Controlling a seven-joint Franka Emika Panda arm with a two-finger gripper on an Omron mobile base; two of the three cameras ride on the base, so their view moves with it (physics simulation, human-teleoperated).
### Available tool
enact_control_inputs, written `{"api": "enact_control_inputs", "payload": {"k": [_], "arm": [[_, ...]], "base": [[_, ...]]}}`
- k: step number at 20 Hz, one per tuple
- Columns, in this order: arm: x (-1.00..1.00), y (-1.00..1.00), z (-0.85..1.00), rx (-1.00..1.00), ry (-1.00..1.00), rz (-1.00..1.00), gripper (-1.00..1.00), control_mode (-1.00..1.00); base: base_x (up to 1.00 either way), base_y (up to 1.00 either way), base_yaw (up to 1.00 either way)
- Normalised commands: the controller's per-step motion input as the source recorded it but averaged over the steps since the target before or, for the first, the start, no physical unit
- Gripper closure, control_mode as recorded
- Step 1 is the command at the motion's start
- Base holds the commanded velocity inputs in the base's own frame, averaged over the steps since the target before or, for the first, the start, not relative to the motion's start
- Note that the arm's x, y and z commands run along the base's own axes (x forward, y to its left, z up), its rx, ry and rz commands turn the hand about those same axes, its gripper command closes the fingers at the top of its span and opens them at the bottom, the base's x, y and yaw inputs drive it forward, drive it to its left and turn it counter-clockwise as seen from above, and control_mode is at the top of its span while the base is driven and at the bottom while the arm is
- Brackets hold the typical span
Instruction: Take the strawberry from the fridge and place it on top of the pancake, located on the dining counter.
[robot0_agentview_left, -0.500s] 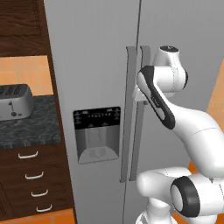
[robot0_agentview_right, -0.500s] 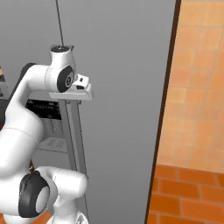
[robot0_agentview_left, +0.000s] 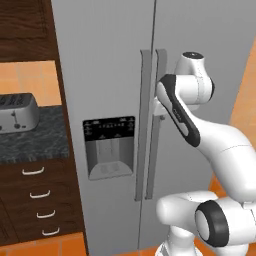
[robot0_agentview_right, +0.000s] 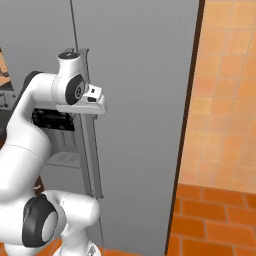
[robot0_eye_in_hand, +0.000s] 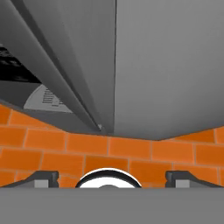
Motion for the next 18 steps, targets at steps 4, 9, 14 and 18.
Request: {"api": "enact_control_inputs", "payload": {"k": [4,9,14,18], "arm": [[0.0,0.0,0.0,0.0,0.0,0.0,-1.0,1.0],[0.0,0.0,0.0,0.0,0.0,0.0,-1.0,1.0],[0.0,0.0,0.0,0.0,0.0,0.0,-1.0,1.0],[0.0,0.0,0.0,0.0,0.0,0.0,-1.0,1.0]], "base": [[-0.23,0.39,-0.04],[-0.01,0.32,-0.03],[-0.24,-0.02,0.0],[-0.49,-0.01,0.0]]}}
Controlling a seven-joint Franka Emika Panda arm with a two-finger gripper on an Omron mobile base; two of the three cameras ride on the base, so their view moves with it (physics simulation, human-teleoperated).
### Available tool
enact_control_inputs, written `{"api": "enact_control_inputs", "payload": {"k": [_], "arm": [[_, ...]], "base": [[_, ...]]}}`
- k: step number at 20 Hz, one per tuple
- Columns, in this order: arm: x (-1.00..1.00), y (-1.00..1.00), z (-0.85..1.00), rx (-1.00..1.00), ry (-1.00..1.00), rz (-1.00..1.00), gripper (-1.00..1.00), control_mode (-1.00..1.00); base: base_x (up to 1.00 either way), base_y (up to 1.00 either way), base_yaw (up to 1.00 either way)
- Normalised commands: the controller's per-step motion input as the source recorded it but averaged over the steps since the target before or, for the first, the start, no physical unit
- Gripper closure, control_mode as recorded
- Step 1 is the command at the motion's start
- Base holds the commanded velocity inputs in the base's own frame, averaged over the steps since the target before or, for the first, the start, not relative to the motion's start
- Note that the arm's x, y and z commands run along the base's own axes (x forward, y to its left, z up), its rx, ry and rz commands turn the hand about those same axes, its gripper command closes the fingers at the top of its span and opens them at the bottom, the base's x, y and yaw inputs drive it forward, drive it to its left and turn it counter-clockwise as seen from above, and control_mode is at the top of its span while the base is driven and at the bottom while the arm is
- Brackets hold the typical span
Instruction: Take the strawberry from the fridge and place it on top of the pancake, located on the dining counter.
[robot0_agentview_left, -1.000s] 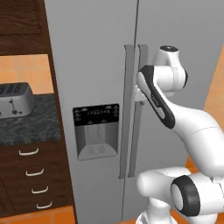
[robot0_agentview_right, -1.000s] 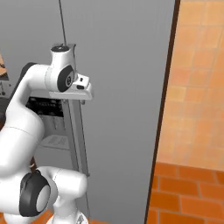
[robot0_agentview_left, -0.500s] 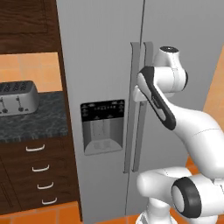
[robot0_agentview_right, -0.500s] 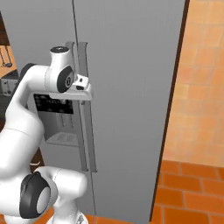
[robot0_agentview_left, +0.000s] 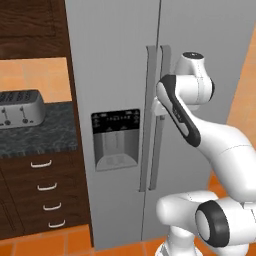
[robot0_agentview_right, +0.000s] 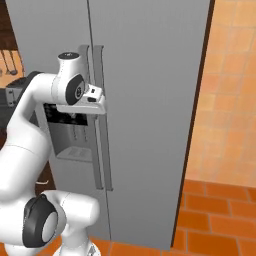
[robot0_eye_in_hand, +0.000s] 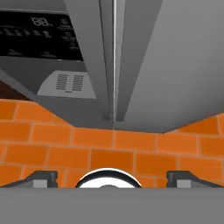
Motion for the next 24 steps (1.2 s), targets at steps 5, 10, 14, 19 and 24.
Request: {"api": "enact_control_inputs", "payload": {"k": [5,10,14,19,24], "arm": [[0.0,0.0,0.0,0.0,0.0,0.0,-1.0,1.0],[0.0,0.0,0.0,0.0,0.0,0.0,-1.0,1.0],[0.14,-0.01,-0.06,0.0,-0.12,0.02,-1.0,-1.0],[0.52,-0.29,-0.24,0.05,-0.27,0.09,-1.0,-1.0],[0.82,-0.12,-0.05,0.03,-0.15,0.06,-1.0,-1.0]], "base": [[-0.51,0.0,0.0],[-0.11,0.0,0.0],[0.0,0.0,0.0],[0.0,0.0,0.0],[0.0,0.0,0.0]]}}
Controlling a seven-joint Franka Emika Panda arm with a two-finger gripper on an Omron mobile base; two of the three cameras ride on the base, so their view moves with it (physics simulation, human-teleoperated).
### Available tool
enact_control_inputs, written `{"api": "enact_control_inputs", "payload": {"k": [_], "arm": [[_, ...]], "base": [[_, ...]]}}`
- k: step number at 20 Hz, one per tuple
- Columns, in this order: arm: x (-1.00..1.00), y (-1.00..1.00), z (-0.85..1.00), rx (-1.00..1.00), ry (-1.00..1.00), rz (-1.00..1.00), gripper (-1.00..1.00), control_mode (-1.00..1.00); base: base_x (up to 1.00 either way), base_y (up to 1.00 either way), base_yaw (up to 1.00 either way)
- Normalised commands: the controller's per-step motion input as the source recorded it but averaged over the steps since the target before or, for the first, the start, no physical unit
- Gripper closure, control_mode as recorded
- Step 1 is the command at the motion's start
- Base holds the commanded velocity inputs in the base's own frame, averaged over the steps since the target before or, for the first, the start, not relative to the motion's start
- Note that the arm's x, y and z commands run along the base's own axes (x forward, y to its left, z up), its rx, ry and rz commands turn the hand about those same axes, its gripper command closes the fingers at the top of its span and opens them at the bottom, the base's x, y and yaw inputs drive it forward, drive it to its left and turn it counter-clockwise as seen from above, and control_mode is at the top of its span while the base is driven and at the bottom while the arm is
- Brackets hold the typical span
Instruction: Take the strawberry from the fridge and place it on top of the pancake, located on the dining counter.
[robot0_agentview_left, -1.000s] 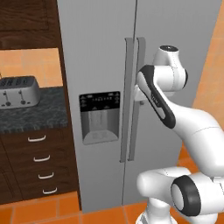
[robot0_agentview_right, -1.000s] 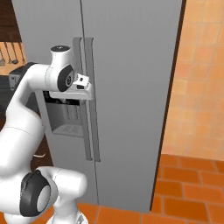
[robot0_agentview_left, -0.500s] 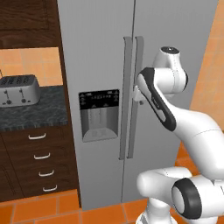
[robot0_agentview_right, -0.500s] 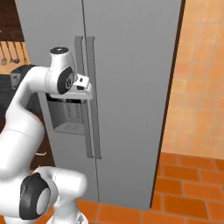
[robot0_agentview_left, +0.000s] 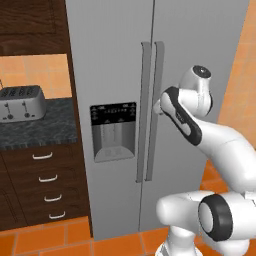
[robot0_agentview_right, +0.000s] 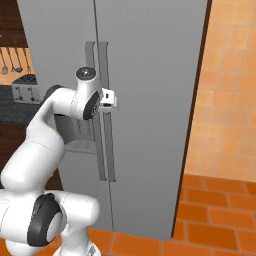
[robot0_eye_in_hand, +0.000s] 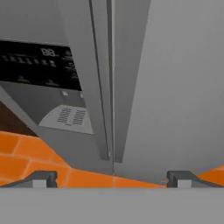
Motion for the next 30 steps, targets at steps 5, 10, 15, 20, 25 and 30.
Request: {"api": "enact_control_inputs", "payload": {"k": [5,10,15,20,25,30], "arm": [[0.94,-0.02,-0.11,0.0,-0.01,0.0,-1.0,-1.0],[0.81,0.0,-0.09,0.0,-0.01,-0.01,-1.0,-1.0],[0.71,0.0,-0.07,0.0,-0.01,-0.03,-1.0,-1.0],[0.62,0.15,-0.16,0.0,-0.13,-0.03,-1.0,-1.0],[0.36,0.13,-0.25,0.0,-0.23,-0.03,-1.0,-1.0],[0.13,0.26,-0.29,0.0,-0.37,-0.02,-1.0,-1.0]], "base": [[0.0,0.0,0.0],[0.0,0.0,0.0],[0.0,0.0,0.0],[0.0,0.0,0.0],[0.0,0.0,0.0],[0.0,0.0,0.0]]}}
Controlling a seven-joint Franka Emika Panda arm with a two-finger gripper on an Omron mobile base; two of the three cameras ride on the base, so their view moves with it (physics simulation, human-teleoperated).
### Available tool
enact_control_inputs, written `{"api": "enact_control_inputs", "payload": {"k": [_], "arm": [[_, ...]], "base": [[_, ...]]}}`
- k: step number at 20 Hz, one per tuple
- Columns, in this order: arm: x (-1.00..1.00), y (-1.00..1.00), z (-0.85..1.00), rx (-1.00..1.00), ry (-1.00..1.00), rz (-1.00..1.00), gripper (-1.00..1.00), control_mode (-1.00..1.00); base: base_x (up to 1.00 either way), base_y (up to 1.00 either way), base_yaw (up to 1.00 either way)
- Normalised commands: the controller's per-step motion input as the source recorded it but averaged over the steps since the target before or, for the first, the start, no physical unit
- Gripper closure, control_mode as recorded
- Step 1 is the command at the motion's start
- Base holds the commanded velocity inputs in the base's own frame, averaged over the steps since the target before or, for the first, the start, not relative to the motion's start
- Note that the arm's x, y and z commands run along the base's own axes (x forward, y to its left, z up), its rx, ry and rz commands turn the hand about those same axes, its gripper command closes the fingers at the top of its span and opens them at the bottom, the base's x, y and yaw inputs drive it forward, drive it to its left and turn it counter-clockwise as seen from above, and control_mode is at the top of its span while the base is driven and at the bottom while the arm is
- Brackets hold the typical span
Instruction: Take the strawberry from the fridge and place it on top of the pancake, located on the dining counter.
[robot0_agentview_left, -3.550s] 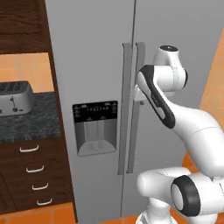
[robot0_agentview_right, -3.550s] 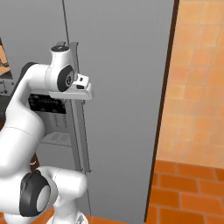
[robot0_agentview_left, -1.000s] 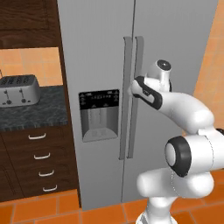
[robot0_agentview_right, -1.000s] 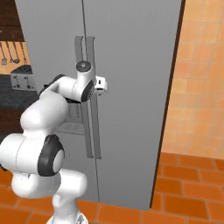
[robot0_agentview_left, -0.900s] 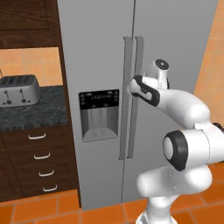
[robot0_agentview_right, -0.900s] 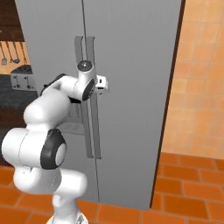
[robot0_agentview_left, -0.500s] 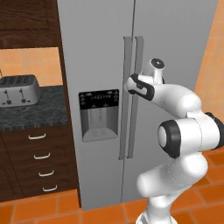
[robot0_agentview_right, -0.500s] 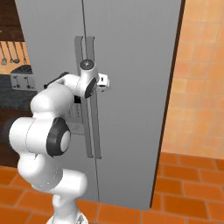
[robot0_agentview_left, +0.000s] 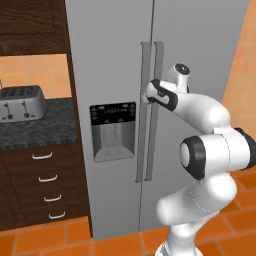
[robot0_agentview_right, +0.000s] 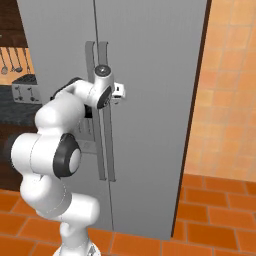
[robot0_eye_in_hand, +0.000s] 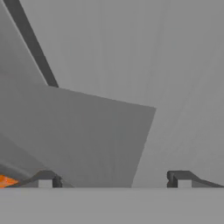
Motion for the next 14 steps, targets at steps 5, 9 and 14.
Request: {"api": "enact_control_inputs", "payload": {"k": [5,9,14], "arm": [[0.0,0.17,-0.12,0.0,-0.49,-0.01,-1.0,-1.0],[0.0,0.15,-0.05,0.0,-0.4,-0.03,-1.0,-1.0],[0.41,-0.08,-0.03,0.0,-0.05,-0.01,-1.0,-1.0]], "base": [[0.0,0.0,0.0],[0.0,0.0,0.0],[0.0,0.0,0.0]]}}
